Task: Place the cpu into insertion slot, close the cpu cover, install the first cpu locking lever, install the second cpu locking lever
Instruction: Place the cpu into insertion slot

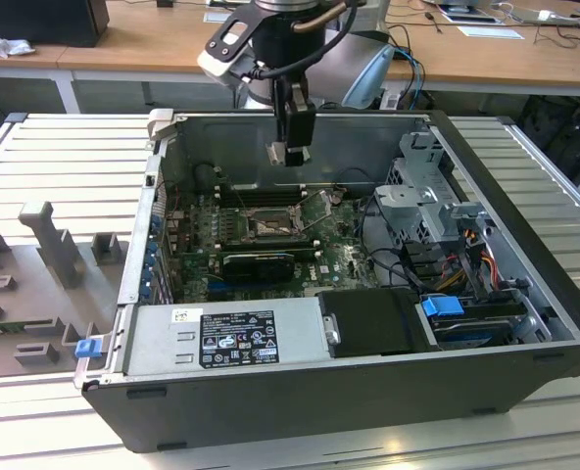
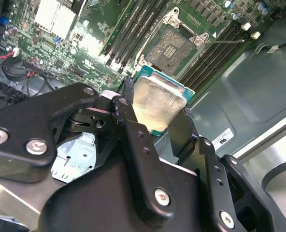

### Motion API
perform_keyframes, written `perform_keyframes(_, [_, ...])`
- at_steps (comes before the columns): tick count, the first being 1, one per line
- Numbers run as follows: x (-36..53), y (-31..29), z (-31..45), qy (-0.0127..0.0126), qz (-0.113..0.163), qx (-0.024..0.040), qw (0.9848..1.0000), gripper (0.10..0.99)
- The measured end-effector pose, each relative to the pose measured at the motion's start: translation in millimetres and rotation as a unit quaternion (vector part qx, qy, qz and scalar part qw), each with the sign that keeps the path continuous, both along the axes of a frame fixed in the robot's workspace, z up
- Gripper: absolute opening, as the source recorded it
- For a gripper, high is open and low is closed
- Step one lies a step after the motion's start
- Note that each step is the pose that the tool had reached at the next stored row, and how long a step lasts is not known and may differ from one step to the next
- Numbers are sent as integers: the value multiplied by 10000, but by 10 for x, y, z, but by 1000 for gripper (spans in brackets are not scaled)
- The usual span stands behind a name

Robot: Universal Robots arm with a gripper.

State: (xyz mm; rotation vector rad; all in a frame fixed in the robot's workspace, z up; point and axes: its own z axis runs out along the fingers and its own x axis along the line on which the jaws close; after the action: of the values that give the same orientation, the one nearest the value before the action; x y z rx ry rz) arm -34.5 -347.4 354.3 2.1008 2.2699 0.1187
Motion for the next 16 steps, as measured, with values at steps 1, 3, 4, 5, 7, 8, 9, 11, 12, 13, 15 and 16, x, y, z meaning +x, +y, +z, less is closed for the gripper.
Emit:
perform_keyframes(1, [0,0,-1,0,-54,0,10000,529])
perform_keyframes(3, [0,0,-6,0,-222,1,9998,529])
perform_keyframes(4, [0,1,-11,0,-326,0,9995,529])
perform_keyframes(5, [-1,14,-27,1,-354,-1,9994,529])
perform_keyframes(7, [0,28,-64,0,-354,0,9994,529])
perform_keyframes(8, [0,31,-83,0,-354,1,9994,529])
perform_keyframes(9, [1,33,-101,0,-353,0,9994,529])
perform_keyframes(11, [0,34,-178,0,-354,0,9994,529])
perform_keyframes(12, [0,34,-196,0,-354,-1,9994,529])
perform_keyframes(13, [0,34,-222,0,-354,0,9994,529])
perform_keyframes(15, [0,34,-258,0,-354,0,9994,529])
perform_keyframes(16, [0,34,-284,0,-354,-1,9994,529])
